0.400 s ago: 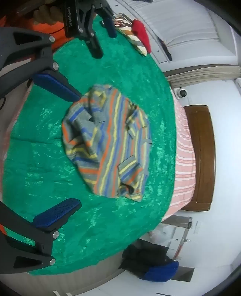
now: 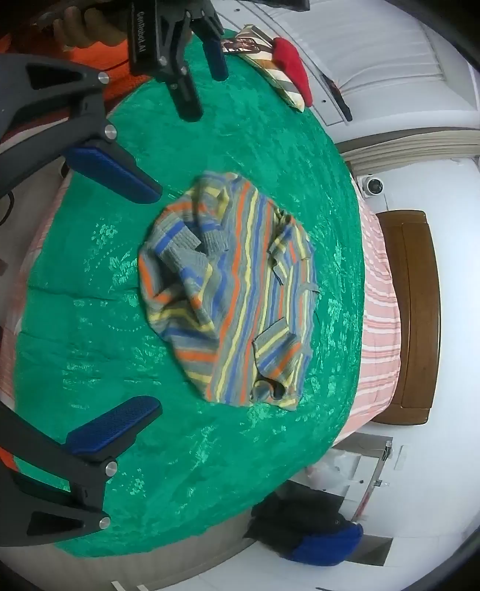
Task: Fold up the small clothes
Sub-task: 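Approach the striped sweater with both grippers open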
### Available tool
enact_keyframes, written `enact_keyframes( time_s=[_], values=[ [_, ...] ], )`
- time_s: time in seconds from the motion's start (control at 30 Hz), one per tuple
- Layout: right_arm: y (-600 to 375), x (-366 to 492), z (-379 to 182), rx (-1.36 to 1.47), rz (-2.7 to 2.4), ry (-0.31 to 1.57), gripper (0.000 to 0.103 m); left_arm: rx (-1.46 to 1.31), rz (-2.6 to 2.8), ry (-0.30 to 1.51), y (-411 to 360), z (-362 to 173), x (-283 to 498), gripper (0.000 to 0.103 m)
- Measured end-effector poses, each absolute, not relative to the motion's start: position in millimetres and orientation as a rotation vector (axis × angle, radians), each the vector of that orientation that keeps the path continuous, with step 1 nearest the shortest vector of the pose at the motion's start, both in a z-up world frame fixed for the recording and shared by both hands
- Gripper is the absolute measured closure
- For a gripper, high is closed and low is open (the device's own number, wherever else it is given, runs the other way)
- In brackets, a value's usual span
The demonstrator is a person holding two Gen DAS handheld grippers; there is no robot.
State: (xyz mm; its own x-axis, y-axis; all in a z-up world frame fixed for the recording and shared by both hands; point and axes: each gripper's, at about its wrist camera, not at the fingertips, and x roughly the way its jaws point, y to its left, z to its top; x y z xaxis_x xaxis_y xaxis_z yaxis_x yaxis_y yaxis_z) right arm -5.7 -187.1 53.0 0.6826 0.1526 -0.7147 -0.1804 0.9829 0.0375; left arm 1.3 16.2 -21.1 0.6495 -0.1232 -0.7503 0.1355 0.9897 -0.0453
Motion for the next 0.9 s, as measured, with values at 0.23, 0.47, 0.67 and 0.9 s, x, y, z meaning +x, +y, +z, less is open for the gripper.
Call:
enact_keyframes(
  time_s=[0.23, 0.47, 0.67, 0.9],
  values=[
    [-182.9, 16.5, 38.4, -0.039, 0.153, 0.798, 0.0, 0.041, -0.141, 0.863, 15.5, -22.4, 1.7, 0.0],
    [-184.6, 14.6, 38.2, -0.033, 0.137, 0.796, 0.0, 0.068, -0.131, 0.86, 13.4, -25.2, 0.2, 0.0],
    [-186.4, 13.5, 38.7, -0.027, 0.126, 0.788, 0.0, 0.076, -0.124, 0.862, 12.6, -27.4, 0.0, 0.0],
    [-186.4, 13.9, 37.1, -0.022, 0.12, 0.799, 0.0, 0.075, -0.113, 0.869, 15.1, -30.3, -1.1, 0.0]
  ],
)
